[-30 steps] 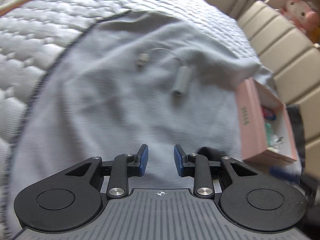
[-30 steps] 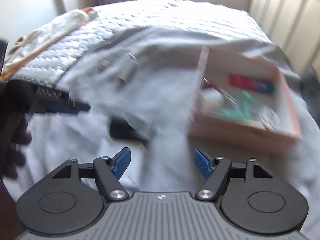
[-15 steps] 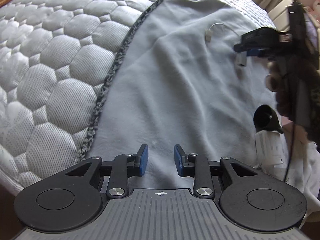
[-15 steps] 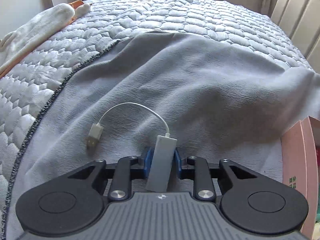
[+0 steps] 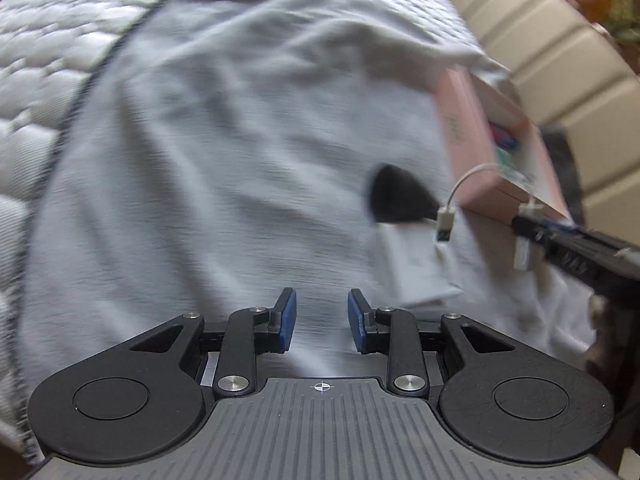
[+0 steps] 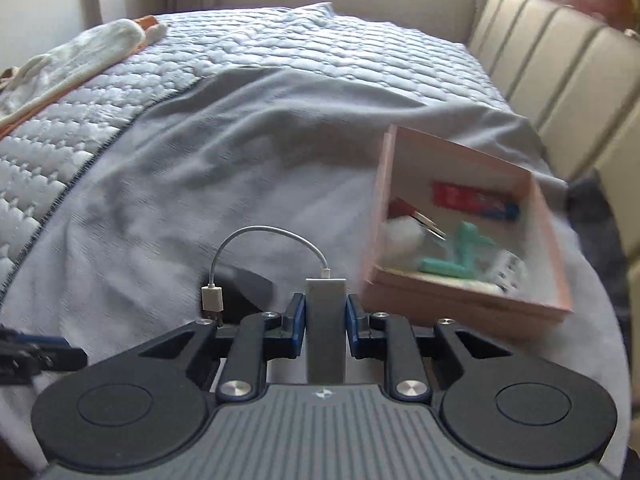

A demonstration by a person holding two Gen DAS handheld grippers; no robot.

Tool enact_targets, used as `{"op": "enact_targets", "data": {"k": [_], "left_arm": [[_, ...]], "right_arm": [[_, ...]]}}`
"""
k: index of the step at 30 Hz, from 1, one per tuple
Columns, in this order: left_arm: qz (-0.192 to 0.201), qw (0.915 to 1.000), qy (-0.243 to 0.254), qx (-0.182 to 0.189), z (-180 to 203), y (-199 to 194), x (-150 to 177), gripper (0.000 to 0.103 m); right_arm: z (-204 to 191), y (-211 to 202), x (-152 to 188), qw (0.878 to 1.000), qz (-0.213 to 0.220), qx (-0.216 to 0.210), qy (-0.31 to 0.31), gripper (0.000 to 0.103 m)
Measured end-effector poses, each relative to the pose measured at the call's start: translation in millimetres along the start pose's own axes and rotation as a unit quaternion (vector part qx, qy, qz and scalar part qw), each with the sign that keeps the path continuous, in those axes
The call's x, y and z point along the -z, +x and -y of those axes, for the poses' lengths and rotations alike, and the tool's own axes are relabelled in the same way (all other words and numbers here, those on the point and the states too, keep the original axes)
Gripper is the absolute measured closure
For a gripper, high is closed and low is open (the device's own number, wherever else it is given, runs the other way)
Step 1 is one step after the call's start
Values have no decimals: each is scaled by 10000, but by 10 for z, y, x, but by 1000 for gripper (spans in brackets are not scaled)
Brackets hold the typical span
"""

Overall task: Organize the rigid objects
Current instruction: 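Grasp the white USB adapter with the right tool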

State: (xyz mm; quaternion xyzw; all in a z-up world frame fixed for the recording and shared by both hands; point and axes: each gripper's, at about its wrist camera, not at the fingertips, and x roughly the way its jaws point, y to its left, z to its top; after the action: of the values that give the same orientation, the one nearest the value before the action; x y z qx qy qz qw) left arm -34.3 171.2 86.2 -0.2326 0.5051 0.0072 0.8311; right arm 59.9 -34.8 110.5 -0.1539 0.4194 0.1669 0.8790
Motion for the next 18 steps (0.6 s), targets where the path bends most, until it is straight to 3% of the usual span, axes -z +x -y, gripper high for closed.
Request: {"op": "enact_targets", "data": {"k": [3, 5, 7, 9, 11, 15, 18], "left_arm": [[-54, 9970, 759, 173, 330, 72, 27, 72], [-114, 9903, 1380, 133, 536, 135, 28, 72], [-190, 9784, 2056, -46, 687, 212, 27, 72], [-405, 9658, 2554, -208, 774, 304, 39, 72], [-681, 9529, 2936, -324, 825, 402, 72, 72], [-998, 9292, 3531, -443, 935, 578, 189, 70], [-1038, 9125, 3917, -557, 1079, 649, 253, 67]], "right_arm": [[429, 19, 354, 9971, -501, 295, 492, 83], [679, 74, 557, 9920, -882, 385, 811, 82], [876, 124, 723, 9862, -1168, 302, 1130, 77], [968, 148, 838, 9834, -1268, 177, 1288, 56], [976, 159, 918, 9832, -1257, 155, 1311, 48], [891, 201, 1000, 9835, -1269, 9, 1288, 46], [821, 199, 1058, 9861, -1147, 80, 1201, 39]]}}
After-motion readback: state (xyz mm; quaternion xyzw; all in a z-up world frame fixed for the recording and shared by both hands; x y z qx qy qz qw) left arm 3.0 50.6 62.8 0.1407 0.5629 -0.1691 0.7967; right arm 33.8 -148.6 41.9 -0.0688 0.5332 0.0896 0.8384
